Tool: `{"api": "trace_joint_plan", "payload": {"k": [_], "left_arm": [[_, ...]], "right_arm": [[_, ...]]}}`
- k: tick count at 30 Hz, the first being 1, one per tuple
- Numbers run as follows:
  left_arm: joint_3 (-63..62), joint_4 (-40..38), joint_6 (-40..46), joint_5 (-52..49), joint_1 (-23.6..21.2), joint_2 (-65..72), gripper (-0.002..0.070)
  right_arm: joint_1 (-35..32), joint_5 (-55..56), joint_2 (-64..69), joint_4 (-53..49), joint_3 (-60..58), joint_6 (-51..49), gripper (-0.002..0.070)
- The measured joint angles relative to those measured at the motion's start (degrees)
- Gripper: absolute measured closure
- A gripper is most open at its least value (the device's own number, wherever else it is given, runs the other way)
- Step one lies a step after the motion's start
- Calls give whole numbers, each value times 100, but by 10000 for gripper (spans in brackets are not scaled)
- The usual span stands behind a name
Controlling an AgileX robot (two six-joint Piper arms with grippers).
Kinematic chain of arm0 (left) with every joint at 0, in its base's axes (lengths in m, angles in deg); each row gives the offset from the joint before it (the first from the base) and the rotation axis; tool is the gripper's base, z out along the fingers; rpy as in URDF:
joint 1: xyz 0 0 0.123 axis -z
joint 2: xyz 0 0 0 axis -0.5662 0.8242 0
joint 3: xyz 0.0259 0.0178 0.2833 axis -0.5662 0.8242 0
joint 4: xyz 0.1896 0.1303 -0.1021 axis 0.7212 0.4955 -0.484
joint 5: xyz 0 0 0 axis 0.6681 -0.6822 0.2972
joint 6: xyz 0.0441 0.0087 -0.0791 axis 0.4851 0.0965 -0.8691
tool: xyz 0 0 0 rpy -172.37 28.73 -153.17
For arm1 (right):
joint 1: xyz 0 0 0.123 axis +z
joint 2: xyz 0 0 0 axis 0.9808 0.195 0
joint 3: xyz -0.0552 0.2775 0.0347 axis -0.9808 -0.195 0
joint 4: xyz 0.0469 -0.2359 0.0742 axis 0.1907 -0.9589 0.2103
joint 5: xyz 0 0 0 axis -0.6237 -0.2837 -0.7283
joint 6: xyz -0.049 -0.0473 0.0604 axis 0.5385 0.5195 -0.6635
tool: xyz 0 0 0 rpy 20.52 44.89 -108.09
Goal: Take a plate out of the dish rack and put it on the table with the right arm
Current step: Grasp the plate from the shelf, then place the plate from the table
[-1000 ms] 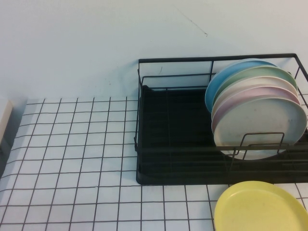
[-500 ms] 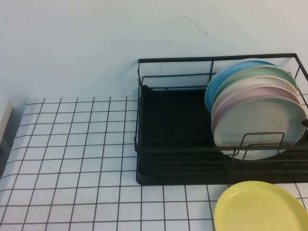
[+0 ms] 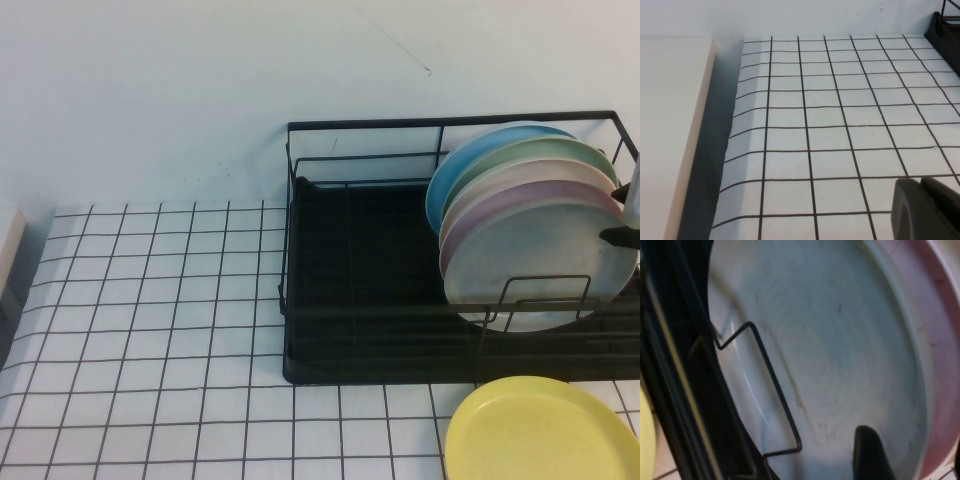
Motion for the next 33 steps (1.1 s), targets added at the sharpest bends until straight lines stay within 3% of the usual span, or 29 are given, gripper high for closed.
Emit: {"api": "trace_joint_plan", "payload": {"k": [8,14,21,27,30,33], "left_arm": [[0,0,0,0,0,0,678],[0,0,0,0,0,0,678],[0,0,-23,0,0,0,678],[0,0,-23,0,0,0,678],[0,0,-23,0,0,0,678],[0,0,-23,0,0,0,678]], "right_arm": [[0,117,421,697,65,251,373],[0,221,469,1130,65,354,604],[13,200,116,1321,65,420,607],[13,95,-940,1332,65,27,608],[13,-53,-1629,1345,65,-637,608],[13,-410,-2283,1260,65,-2002,608]]}}
